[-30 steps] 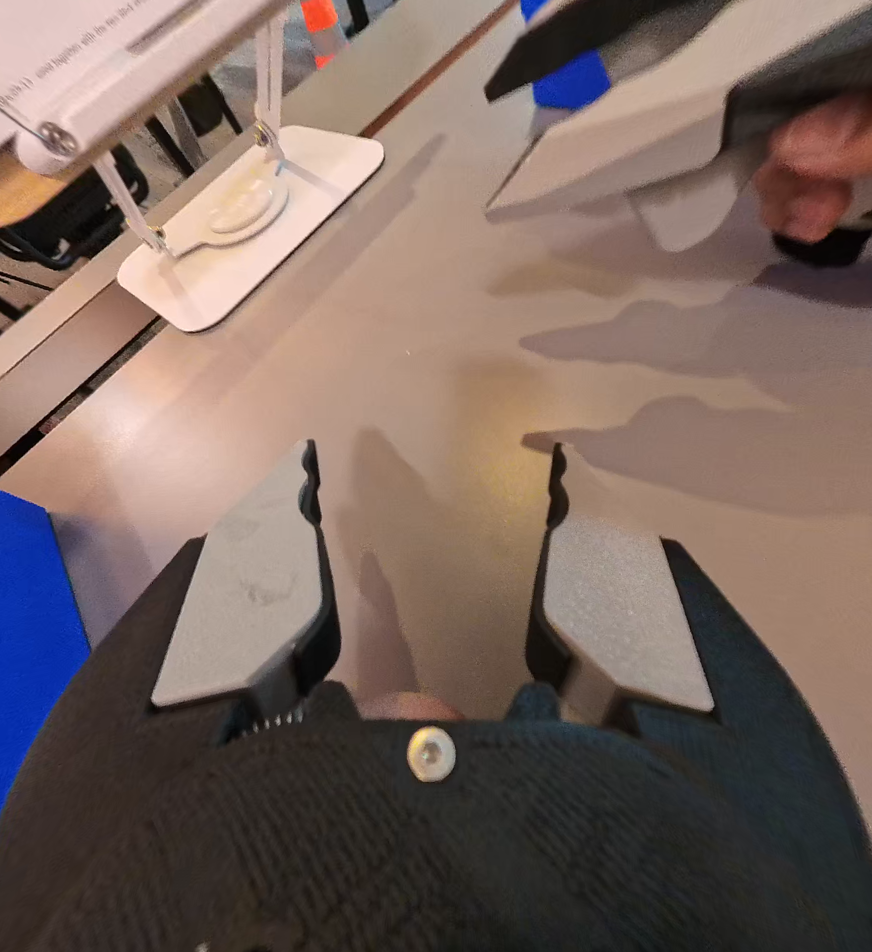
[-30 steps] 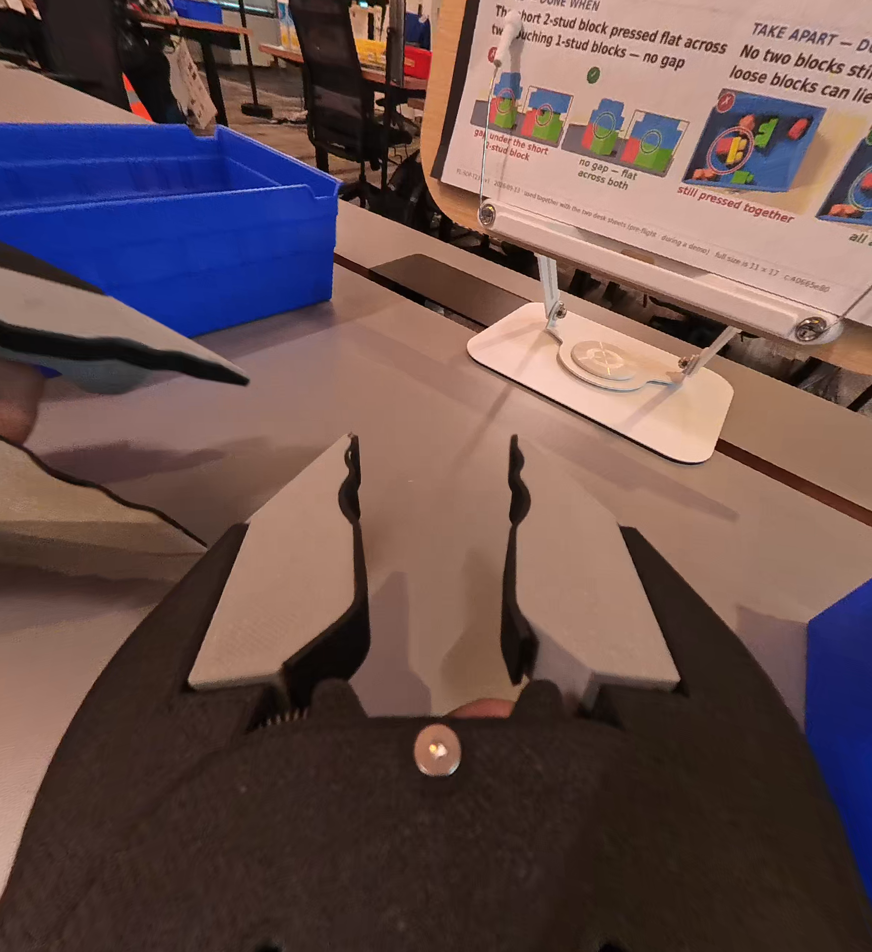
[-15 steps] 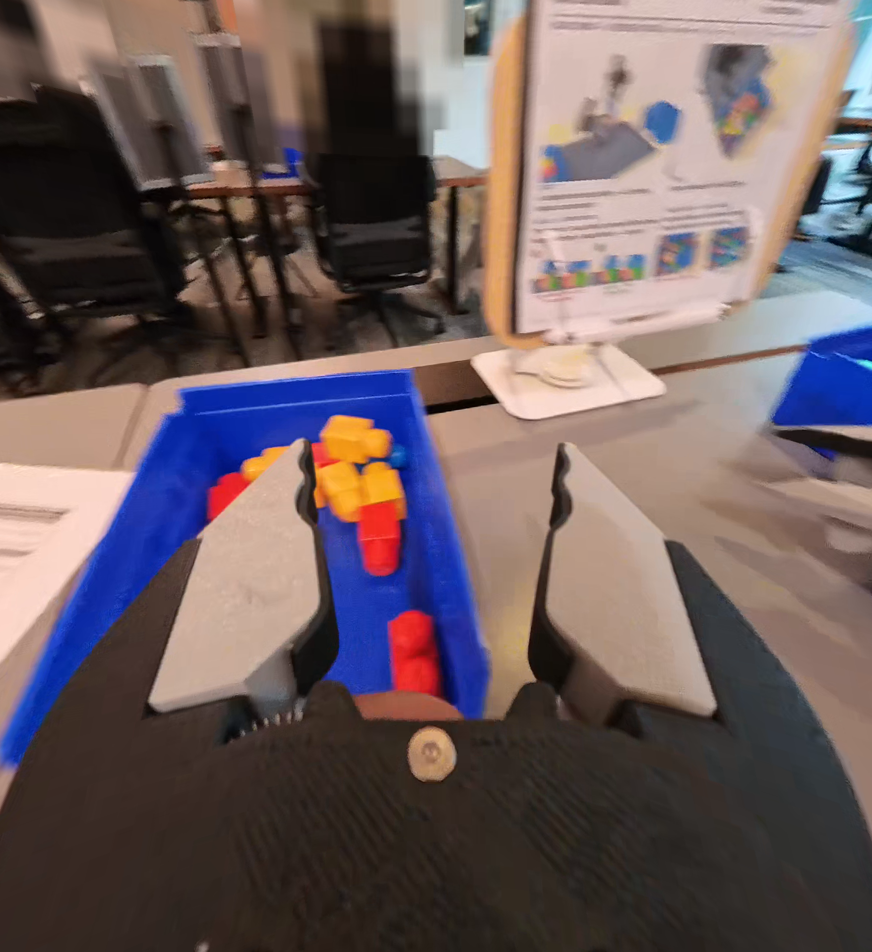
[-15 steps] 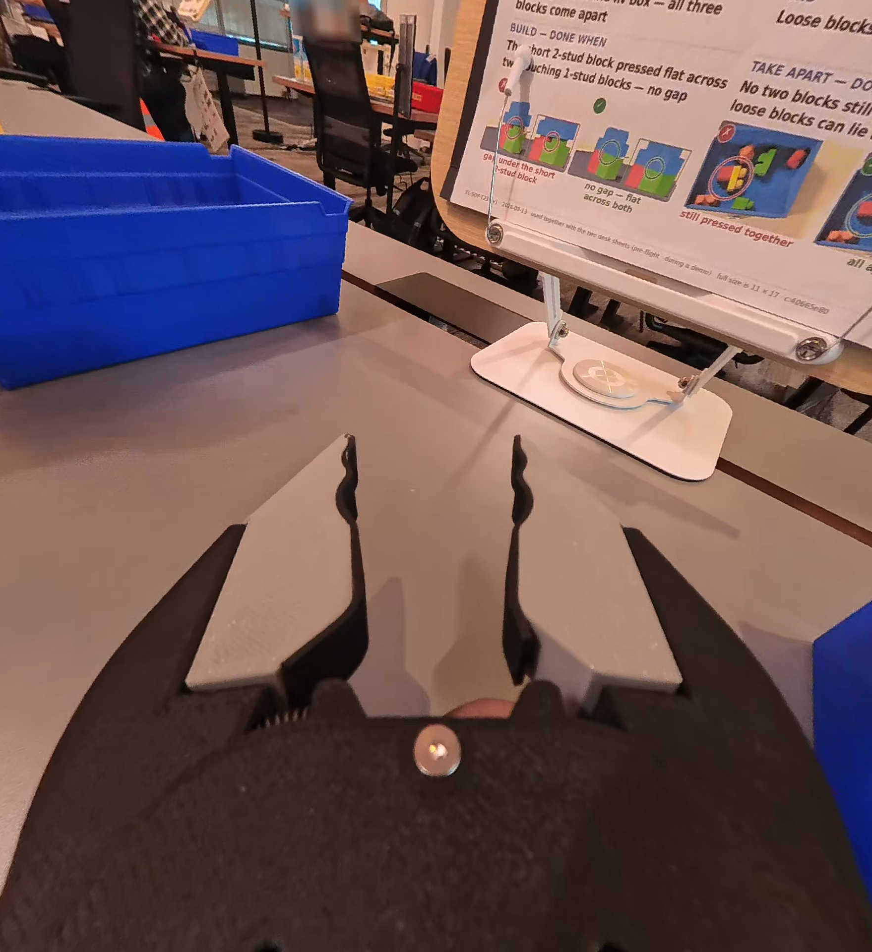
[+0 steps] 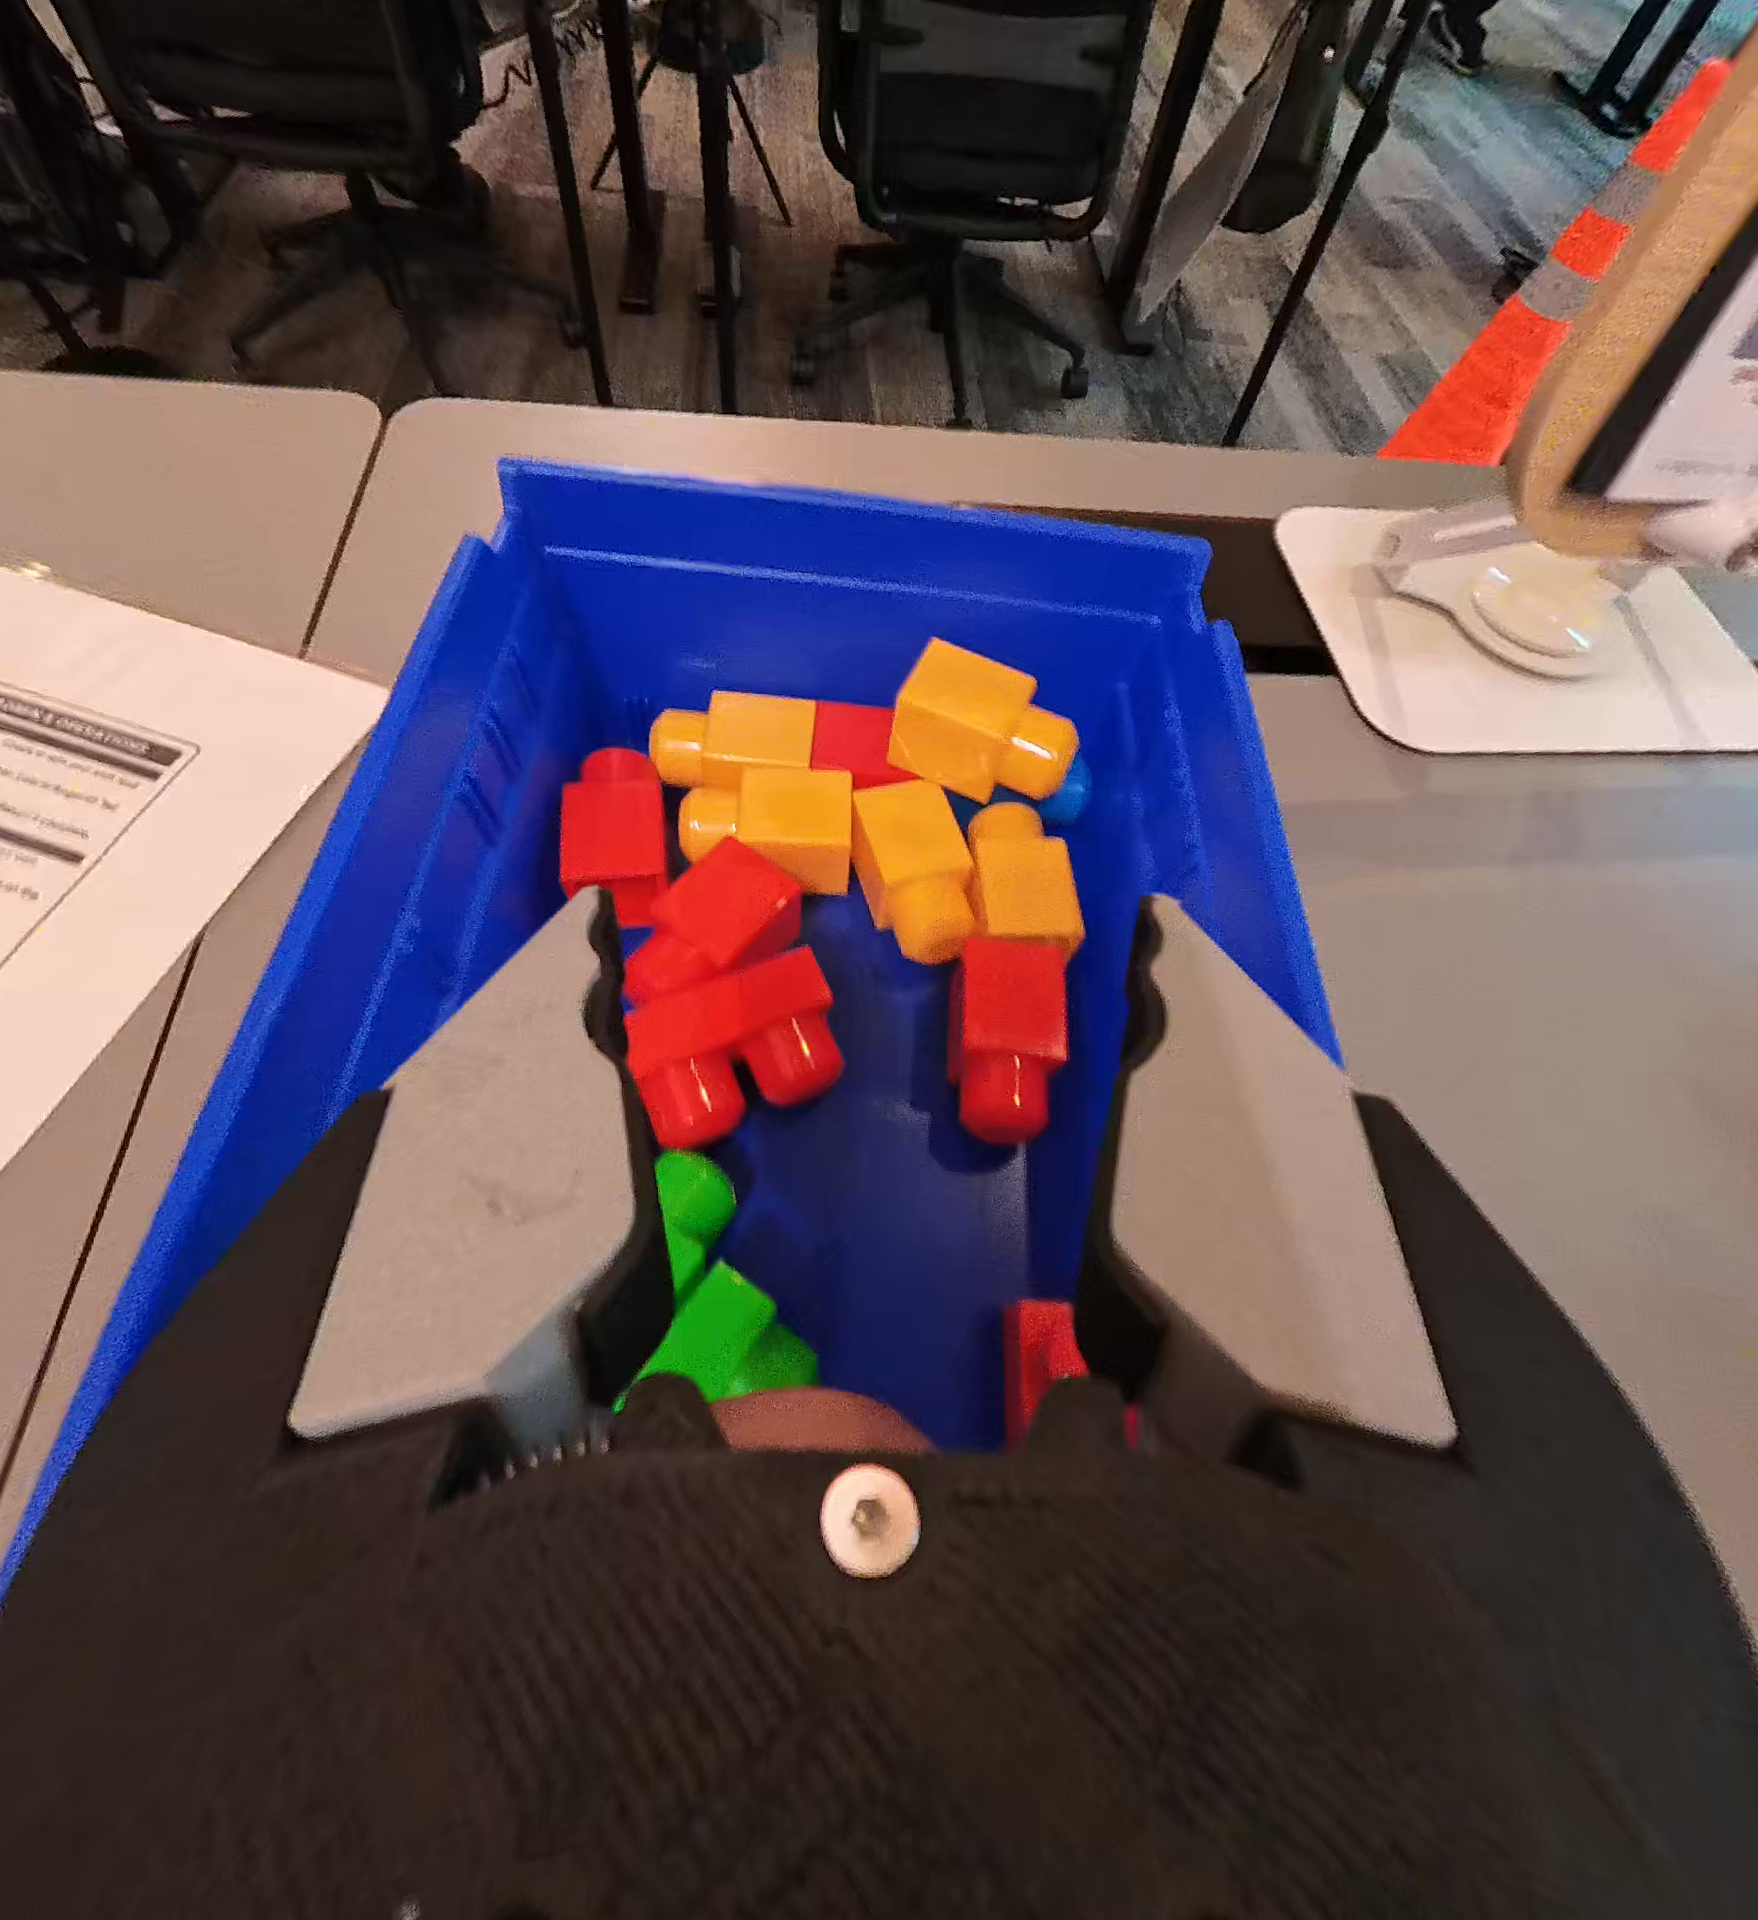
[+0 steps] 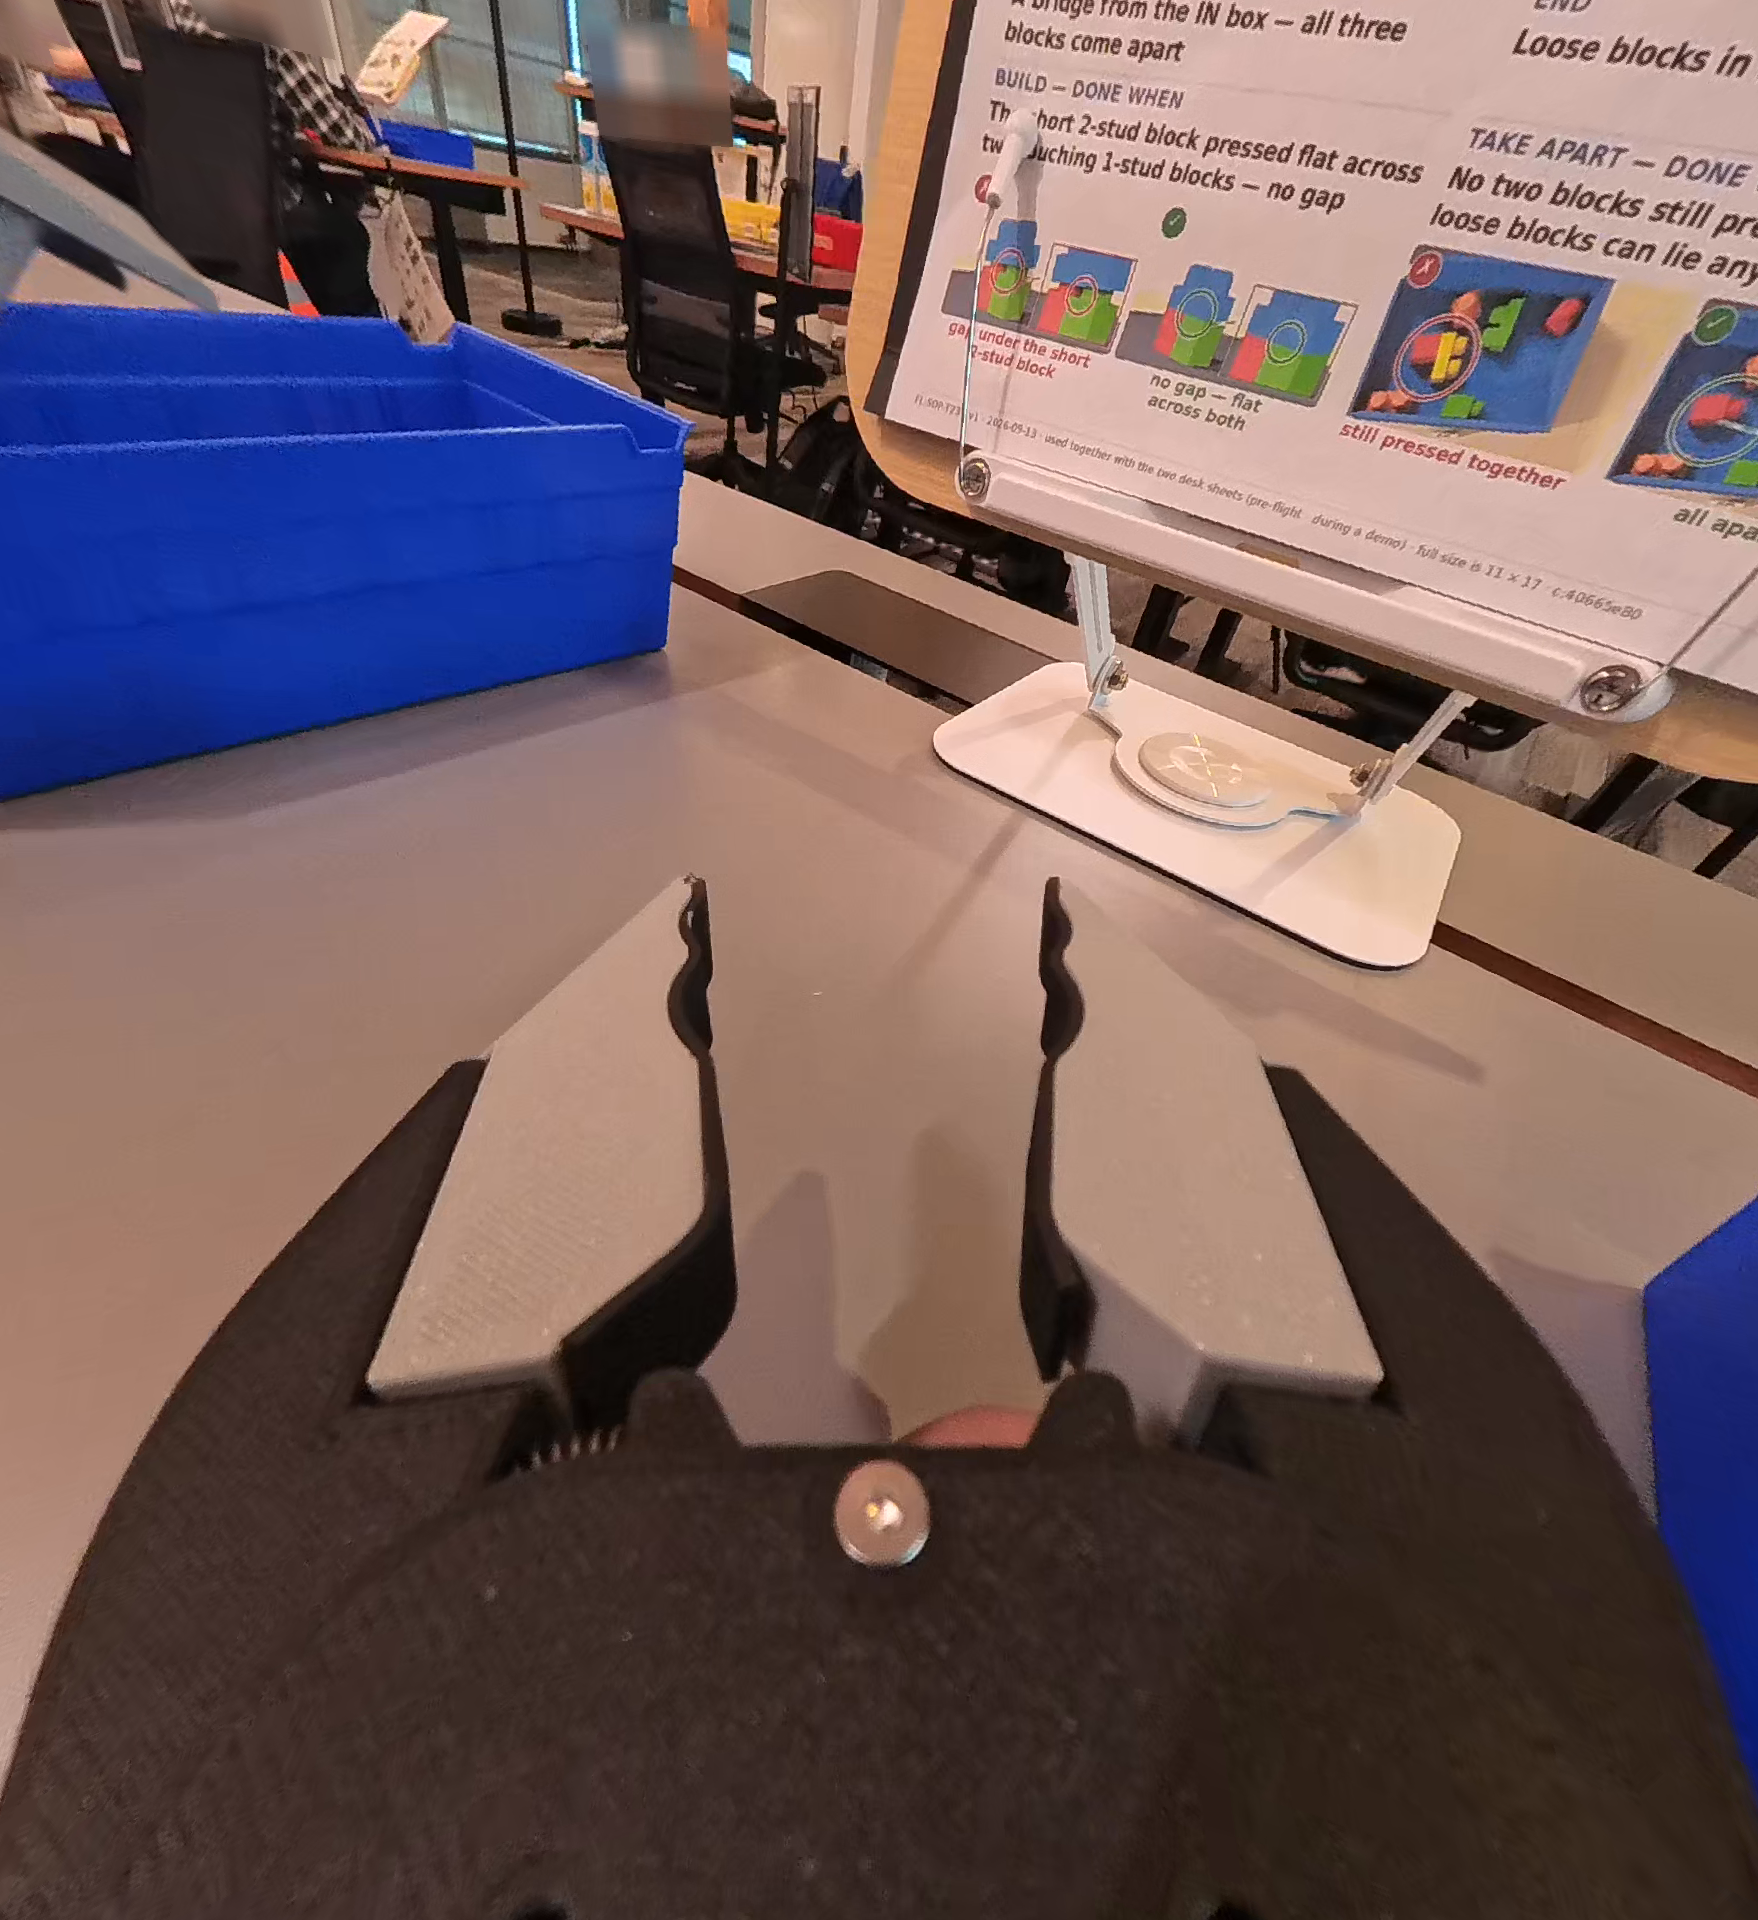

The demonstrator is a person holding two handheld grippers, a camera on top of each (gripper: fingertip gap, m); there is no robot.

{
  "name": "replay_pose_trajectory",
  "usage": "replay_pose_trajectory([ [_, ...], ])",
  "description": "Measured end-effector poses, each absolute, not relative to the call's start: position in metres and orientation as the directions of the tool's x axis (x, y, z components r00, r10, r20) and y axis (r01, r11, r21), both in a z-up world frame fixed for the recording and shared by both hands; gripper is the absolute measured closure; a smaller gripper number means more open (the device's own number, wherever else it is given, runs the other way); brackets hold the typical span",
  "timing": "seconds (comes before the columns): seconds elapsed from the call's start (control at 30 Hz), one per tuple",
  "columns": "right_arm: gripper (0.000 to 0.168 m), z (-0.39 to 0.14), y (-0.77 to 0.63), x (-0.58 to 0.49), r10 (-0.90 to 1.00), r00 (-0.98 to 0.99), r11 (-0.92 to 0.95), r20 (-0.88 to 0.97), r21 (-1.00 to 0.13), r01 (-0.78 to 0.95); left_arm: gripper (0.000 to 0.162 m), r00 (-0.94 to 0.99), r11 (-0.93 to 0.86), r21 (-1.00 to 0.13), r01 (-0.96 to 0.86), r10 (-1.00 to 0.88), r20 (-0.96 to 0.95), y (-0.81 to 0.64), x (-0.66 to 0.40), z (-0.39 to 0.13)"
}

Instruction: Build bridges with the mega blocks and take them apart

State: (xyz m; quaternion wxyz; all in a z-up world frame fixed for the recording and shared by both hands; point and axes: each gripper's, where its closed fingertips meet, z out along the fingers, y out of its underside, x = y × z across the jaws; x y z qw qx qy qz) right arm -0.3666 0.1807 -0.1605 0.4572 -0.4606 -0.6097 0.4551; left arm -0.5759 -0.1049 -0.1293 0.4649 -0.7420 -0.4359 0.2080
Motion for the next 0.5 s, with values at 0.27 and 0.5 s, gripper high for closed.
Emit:
replay_pose_trajectory([
  [0.27, 0.108, -0.164, 0.184, -0.374, 0.984, -0.138, 0.13, 0.11, -0.98, 0.151, 0.071, 0.684, -0.278, -0.861, 0.426, 0.722, 0.106, -0.039, -0.618, -0.138],
  [0.5, 0.109, -0.164, 0.172, -0.375, 0.977, -0.177, 0.146, 0.121, -0.98, 0.138, 0.076, 0.742, -0.475, -0.778, 0.411, 0.67, -0.017, -0.018, -0.649, -0.184],
])
